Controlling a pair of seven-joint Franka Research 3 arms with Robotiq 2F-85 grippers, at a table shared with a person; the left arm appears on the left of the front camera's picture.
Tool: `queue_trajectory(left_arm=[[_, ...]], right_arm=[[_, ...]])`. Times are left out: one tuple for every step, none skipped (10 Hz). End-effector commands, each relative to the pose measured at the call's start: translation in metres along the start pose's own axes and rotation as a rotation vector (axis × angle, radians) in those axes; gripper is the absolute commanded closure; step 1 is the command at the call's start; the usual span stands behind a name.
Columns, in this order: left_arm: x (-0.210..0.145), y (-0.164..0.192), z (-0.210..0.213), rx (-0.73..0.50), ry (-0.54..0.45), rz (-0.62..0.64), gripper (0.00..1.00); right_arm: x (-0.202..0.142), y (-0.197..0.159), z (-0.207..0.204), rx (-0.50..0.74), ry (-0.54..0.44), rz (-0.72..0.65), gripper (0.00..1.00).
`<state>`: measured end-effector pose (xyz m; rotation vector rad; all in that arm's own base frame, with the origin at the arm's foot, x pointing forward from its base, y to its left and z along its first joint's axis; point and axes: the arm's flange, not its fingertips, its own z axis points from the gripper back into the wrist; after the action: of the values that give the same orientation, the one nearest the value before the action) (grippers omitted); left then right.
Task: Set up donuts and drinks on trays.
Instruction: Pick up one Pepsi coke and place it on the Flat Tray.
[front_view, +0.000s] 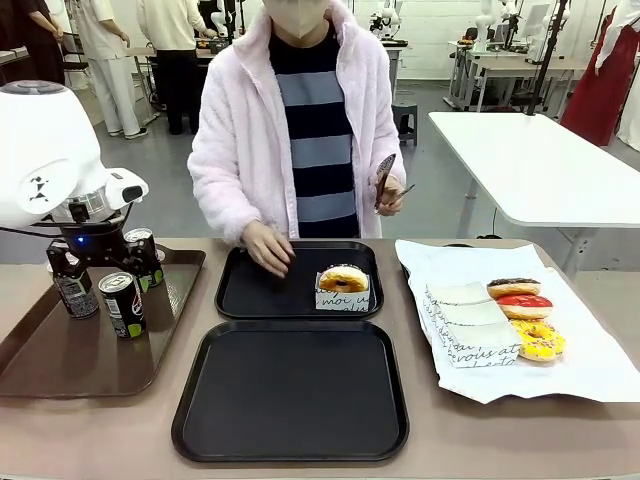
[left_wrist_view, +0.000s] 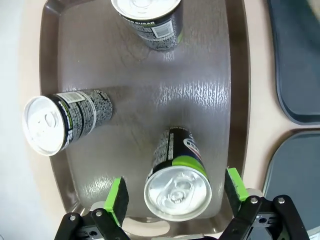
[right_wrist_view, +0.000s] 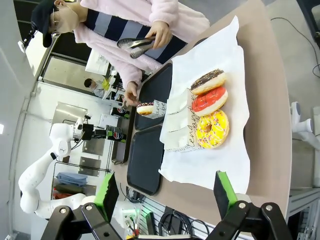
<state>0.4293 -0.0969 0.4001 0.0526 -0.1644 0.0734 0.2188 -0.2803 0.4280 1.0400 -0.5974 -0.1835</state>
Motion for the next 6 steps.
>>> queue_trajectory(left_arm=[[0.0130, 0.0033, -0.0100, 0.025, -0.019, 0.023, 0.00], [0.0139, 0.0054, -0.0117, 0.013, -0.012, 0.015, 0.00], [0.0159, 0.0080, -0.0114, -0.004, -0.008, 0.011, 0.00], [0.0159, 0.0080, -0.0109, -0.006, -0.004, 0.011, 0.36], [0.0150, 0.0075, -0.0095, -0.006, 0.017, 0.016, 0.56], [0.0145, 0.0078, -0.0076, -0.007, 0.031, 0.021, 0.93]], right_arm=[[0.0024, -0.0002, 0.0008, 0.020, -0.016, 0.017, 0.00], [0.0024, -0.0002, 0.0008, 0.020, -0.016, 0.017, 0.00], [0.0024, -0.0002, 0.0008, 0.020, -0.016, 0.017, 0.00], [0.0024, -0.0002, 0.0008, 0.020, -0.016, 0.017, 0.00], [0.0024, -0.0002, 0.0008, 0.020, -0.016, 0.017, 0.00], [0.0024, -0.0002, 0.0008, 0.020, -0.016, 0.017, 0.00]])
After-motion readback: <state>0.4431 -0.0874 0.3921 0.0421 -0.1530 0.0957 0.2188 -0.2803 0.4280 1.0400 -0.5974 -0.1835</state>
